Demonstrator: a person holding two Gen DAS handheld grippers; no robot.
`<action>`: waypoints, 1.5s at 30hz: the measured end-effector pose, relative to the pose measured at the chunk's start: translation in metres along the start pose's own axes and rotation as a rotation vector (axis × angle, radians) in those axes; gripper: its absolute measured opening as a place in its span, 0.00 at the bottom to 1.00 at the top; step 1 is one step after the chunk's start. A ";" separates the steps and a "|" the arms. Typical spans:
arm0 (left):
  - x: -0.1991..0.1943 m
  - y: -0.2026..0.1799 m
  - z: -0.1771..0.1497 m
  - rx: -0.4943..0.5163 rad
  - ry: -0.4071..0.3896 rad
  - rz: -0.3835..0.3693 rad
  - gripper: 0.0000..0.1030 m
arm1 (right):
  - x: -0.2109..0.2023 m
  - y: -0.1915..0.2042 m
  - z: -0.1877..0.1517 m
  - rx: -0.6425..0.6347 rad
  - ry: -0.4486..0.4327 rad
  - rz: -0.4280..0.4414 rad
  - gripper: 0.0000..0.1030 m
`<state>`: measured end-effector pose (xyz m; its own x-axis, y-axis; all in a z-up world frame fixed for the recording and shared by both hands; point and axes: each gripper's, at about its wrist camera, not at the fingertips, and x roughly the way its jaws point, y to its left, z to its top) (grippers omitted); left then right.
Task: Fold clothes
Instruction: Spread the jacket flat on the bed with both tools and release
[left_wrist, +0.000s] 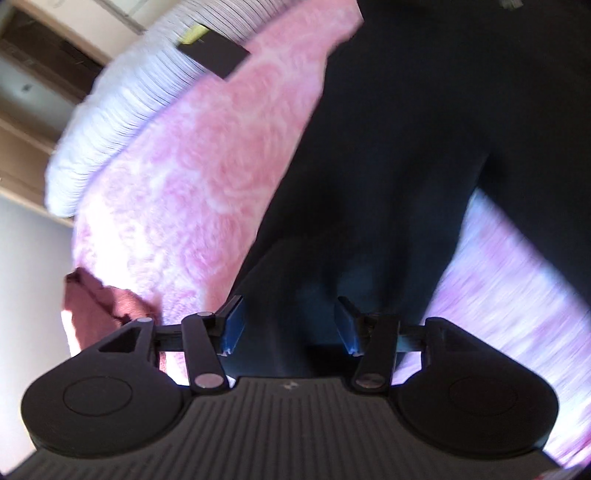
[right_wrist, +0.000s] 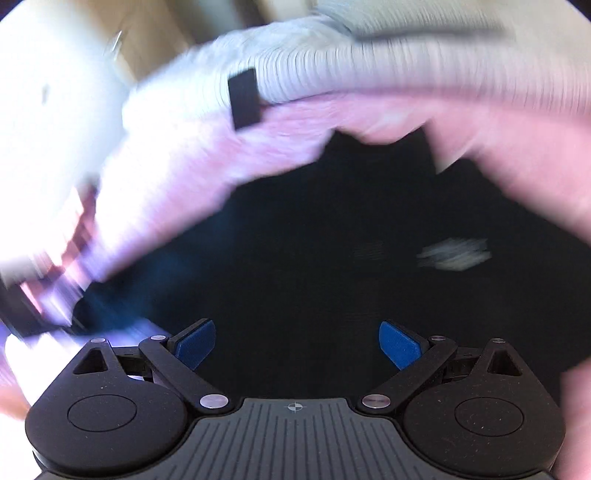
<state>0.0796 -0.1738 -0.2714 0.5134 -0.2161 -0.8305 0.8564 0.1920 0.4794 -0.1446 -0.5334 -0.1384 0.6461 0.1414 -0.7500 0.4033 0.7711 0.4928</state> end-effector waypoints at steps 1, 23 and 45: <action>0.003 0.009 -0.006 -0.020 -0.012 -0.011 0.39 | 0.016 0.013 0.000 0.093 0.000 0.036 0.96; -0.055 0.125 -0.211 -0.849 0.090 -0.031 0.43 | 0.210 0.232 -0.025 -0.213 0.295 0.128 0.96; -0.068 0.147 -0.220 -0.771 0.112 -0.128 0.26 | 0.041 0.134 -0.099 0.039 0.209 -0.199 0.96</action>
<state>0.1580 0.0797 -0.2069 0.3701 -0.1914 -0.9091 0.6068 0.7908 0.0805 -0.1282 -0.3624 -0.1472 0.4058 0.1179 -0.9063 0.5358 0.7727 0.3404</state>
